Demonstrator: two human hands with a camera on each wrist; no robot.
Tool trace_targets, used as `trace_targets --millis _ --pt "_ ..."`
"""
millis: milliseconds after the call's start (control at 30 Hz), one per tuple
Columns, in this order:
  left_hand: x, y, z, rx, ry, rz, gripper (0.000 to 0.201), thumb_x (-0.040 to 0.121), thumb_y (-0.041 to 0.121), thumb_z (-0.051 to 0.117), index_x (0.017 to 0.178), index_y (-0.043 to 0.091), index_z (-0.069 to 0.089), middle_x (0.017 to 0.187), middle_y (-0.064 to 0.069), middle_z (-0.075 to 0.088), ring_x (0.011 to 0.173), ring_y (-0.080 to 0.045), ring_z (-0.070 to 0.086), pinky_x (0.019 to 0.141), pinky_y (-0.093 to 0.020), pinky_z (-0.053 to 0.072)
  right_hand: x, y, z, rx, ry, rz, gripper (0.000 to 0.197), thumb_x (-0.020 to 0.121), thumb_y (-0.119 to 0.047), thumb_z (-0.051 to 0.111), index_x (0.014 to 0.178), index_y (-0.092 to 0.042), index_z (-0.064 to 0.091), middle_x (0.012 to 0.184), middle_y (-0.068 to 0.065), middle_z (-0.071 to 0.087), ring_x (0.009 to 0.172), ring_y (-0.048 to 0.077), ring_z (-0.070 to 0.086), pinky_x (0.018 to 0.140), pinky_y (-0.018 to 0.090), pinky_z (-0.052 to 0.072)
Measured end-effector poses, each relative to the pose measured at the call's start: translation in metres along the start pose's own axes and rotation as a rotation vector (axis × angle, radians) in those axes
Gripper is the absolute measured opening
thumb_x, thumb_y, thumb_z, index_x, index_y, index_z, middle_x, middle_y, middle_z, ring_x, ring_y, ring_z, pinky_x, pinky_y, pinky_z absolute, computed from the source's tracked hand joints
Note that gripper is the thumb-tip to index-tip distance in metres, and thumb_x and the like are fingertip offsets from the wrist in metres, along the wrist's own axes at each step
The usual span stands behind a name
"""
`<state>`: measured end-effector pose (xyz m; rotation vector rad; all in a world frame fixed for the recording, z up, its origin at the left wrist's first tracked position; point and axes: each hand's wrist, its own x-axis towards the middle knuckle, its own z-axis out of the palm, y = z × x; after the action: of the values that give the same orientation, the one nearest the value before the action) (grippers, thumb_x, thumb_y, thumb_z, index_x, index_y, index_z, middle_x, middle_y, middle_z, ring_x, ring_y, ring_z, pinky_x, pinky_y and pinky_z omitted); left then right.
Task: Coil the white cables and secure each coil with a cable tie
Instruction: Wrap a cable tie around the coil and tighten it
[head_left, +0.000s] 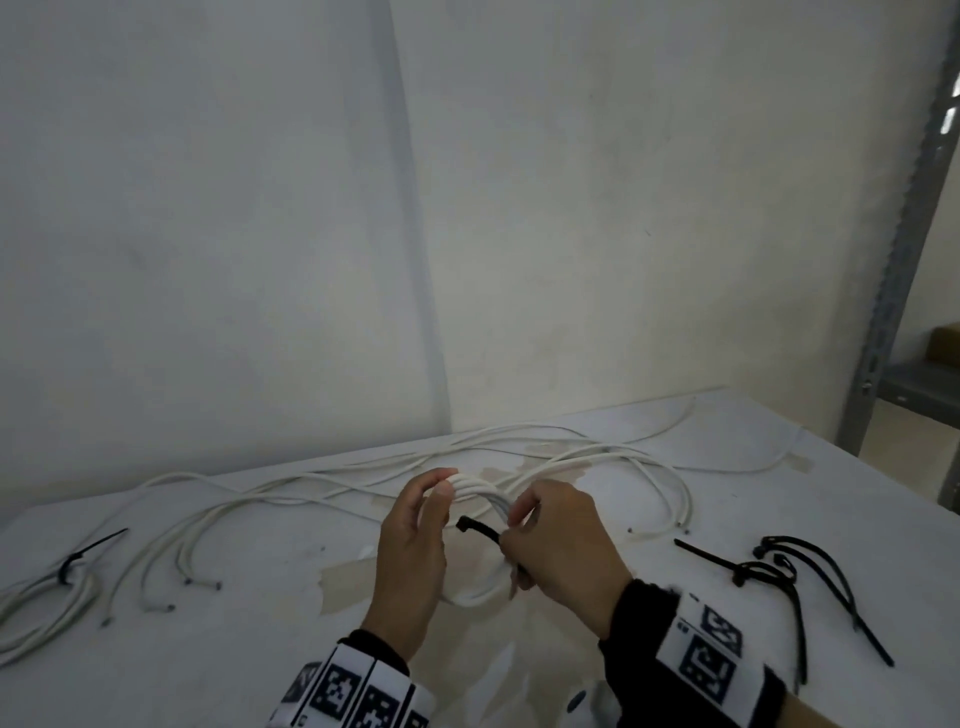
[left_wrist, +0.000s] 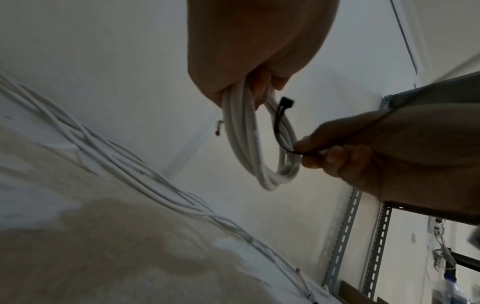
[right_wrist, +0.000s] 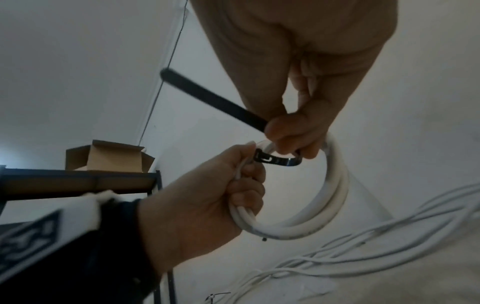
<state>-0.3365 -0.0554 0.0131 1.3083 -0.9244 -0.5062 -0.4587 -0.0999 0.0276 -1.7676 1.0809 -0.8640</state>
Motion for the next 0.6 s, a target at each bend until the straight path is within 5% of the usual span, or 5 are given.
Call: trace_targets --millis 267,433,600 --pt "-0.007 -0.009 -0.010 0.007 -0.009 0.024 0.014 0.094 0.021 0.048 0.097 0.028 0.060 0.077 0.010 0.055 0.061 -0.001 0.046 0.056 -0.017 0.037 0.004 -0.003 0.026 0.110 0.105 0.015 0.026 0.074 0.007 0.054 0.064 -0.010 0.038 0.065 0.010 0.050 0.038 0.021 0.052 0.035 0.021 0.038" --pt "-0.010 -0.005 -0.015 -0.045 -0.099 -0.076 0.018 0.095 0.019 0.046 0.110 0.029 0.047 0.049 0.014 0.055 0.041 0.003 0.048 0.043 -0.010 0.036 0.000 -0.006 0.035 0.246 0.123 -0.032 0.028 0.078 0.006 0.055 0.063 -0.011 0.038 0.058 0.011 0.050 0.037 0.015 0.056 0.039 0.024 0.044" --pt "-0.007 -0.005 -0.017 -0.045 -0.110 -0.145 0.021 0.094 0.022 0.047 0.109 0.036 0.050 0.047 0.013 0.050 0.039 -0.002 0.035 0.040 -0.015 0.032 0.001 -0.005 0.036 0.312 0.129 -0.036 0.031 0.078 0.004 0.059 0.062 -0.011 0.038 0.064 0.019 0.055 0.040 0.017 0.060 0.047 0.030 0.048"
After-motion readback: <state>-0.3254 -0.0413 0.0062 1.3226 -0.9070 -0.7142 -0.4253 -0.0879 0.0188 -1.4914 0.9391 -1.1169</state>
